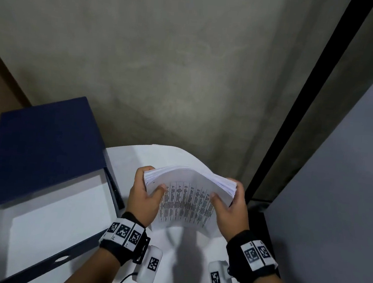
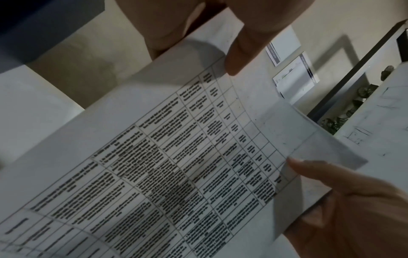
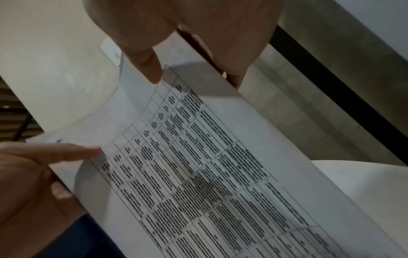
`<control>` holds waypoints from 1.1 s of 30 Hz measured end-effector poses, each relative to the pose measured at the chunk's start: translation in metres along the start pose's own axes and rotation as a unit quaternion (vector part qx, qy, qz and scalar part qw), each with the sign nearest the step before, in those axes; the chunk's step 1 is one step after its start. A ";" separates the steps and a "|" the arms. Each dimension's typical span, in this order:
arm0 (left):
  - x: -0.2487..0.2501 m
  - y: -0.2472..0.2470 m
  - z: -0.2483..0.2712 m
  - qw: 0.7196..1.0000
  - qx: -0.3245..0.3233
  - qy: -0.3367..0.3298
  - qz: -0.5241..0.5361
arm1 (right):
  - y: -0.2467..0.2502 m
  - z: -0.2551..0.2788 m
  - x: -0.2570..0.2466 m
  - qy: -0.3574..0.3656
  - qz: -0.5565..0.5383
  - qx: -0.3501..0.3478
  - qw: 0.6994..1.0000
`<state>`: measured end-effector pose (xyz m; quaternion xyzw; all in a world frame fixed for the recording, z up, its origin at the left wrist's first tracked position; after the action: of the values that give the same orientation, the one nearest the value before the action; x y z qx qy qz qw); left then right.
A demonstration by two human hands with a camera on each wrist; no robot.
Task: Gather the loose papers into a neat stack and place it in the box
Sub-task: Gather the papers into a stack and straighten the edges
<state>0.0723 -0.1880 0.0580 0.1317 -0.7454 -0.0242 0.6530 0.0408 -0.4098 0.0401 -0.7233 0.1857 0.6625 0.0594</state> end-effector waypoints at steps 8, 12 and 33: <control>0.006 -0.003 -0.003 1.000 0.012 -0.005 0.018 | -0.004 -0.005 -0.013 0.031 -0.005 0.006 0.999; 0.004 -0.001 0.003 0.999 -0.007 0.002 0.048 | -0.004 0.001 -0.005 -0.009 -0.025 -0.026 0.999; 0.008 0.013 0.008 0.993 -0.030 -0.062 0.096 | 0.002 0.010 -0.027 0.086 -0.089 -0.037 0.992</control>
<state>0.0611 -0.1789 0.0673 0.0384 -0.7929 0.0080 0.6082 0.0295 -0.4037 0.0660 -0.7931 0.1010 0.5959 0.0752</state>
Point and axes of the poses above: each hand's wrist, its own z-axis away from the middle knuckle, its own y-axis out of the back of the hand, x = y × z, the point moved 2 cm from there along -z, towards the middle knuckle, and after that the axes turned 1 degree about -y, right-handed, at the moved point
